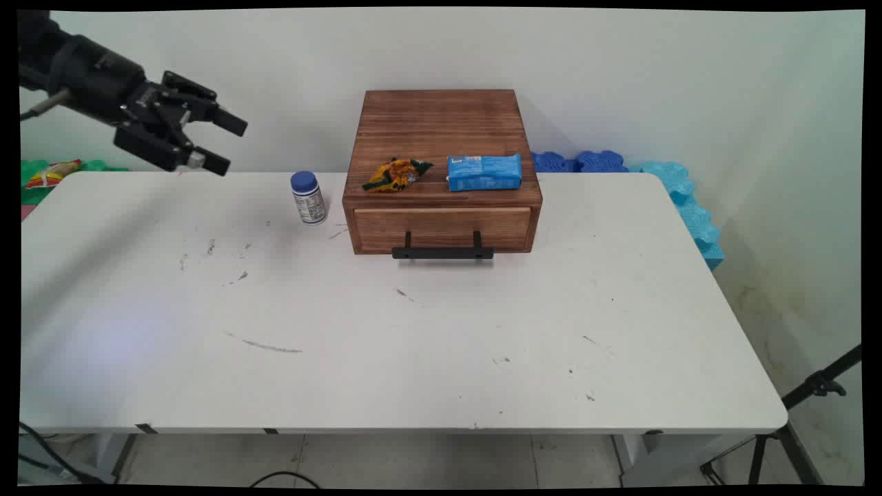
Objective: Open the drawer
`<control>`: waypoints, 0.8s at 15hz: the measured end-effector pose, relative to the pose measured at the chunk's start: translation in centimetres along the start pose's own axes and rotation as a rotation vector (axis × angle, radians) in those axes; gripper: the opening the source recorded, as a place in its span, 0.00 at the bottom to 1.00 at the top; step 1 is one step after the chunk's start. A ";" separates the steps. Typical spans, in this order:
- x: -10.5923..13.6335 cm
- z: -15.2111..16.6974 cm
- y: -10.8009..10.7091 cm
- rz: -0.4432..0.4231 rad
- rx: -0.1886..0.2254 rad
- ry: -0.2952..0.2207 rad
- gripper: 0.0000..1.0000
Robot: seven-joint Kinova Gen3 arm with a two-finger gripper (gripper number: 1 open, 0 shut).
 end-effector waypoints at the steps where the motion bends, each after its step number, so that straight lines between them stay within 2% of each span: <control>1: 0.4 0.6 0.1 -0.006 0.008 0.008 1.00; 4: 1.9 2.8 0.7 -0.008 0.025 0.019 1.00; 6: 3.2 5.5 1.5 0.003 0.032 0.006 1.00; 12: 5.5 15.7 3.5 0.050 0.058 -0.101 1.00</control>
